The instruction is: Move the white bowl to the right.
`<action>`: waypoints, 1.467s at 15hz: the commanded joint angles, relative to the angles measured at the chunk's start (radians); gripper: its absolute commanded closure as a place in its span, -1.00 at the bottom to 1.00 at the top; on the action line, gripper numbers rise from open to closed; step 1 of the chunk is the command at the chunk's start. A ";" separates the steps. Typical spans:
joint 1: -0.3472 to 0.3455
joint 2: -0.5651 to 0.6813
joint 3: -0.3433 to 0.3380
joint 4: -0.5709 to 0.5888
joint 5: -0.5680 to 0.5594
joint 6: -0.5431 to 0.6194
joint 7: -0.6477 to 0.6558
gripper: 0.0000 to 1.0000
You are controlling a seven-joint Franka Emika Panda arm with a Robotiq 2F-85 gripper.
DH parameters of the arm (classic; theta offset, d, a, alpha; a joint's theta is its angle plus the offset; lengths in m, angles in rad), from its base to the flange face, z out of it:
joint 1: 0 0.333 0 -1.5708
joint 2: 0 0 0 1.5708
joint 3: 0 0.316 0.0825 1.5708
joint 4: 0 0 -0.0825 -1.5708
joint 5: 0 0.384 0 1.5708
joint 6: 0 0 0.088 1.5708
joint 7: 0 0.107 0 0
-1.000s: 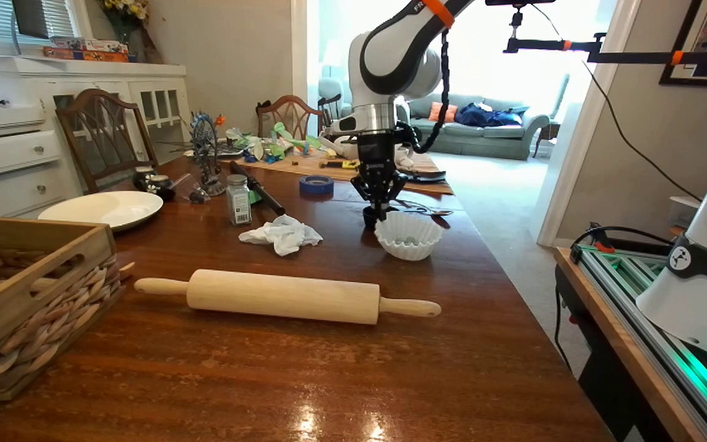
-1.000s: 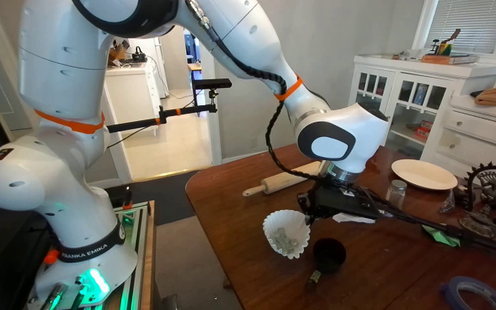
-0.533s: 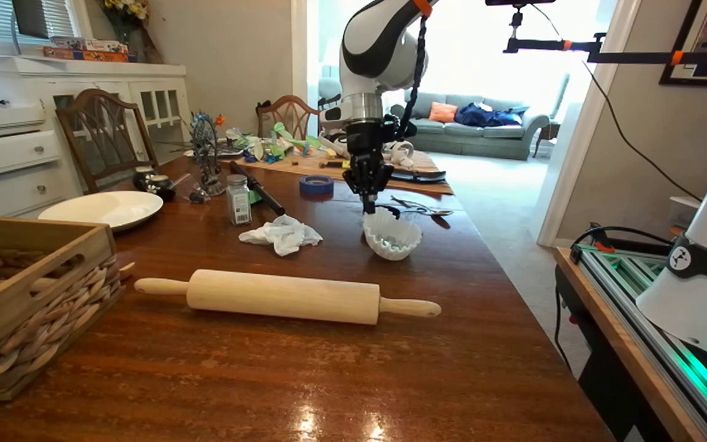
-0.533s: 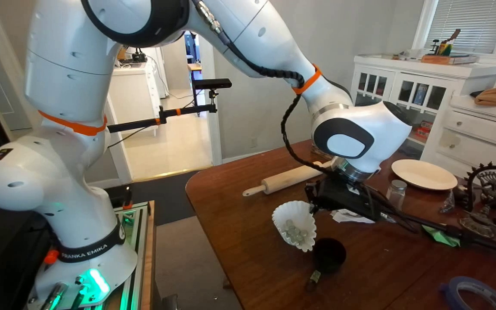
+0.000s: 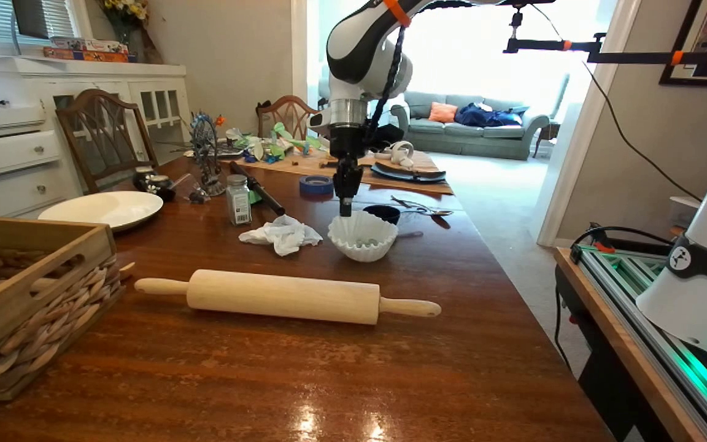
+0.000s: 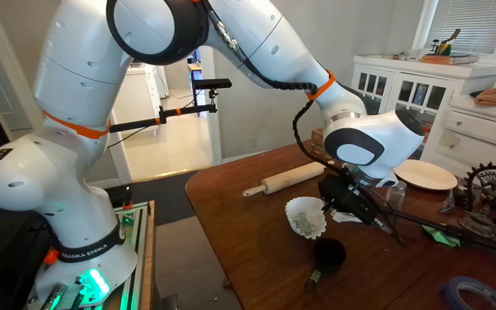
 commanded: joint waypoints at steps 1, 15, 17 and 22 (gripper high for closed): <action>-0.011 0.035 -0.009 0.032 0.039 0.052 0.148 1.00; -0.166 0.025 -0.007 -0.043 0.308 0.337 0.423 1.00; -0.181 0.025 -0.014 -0.060 0.355 0.357 0.460 1.00; -0.219 0.017 -0.029 -0.107 0.514 0.403 0.511 1.00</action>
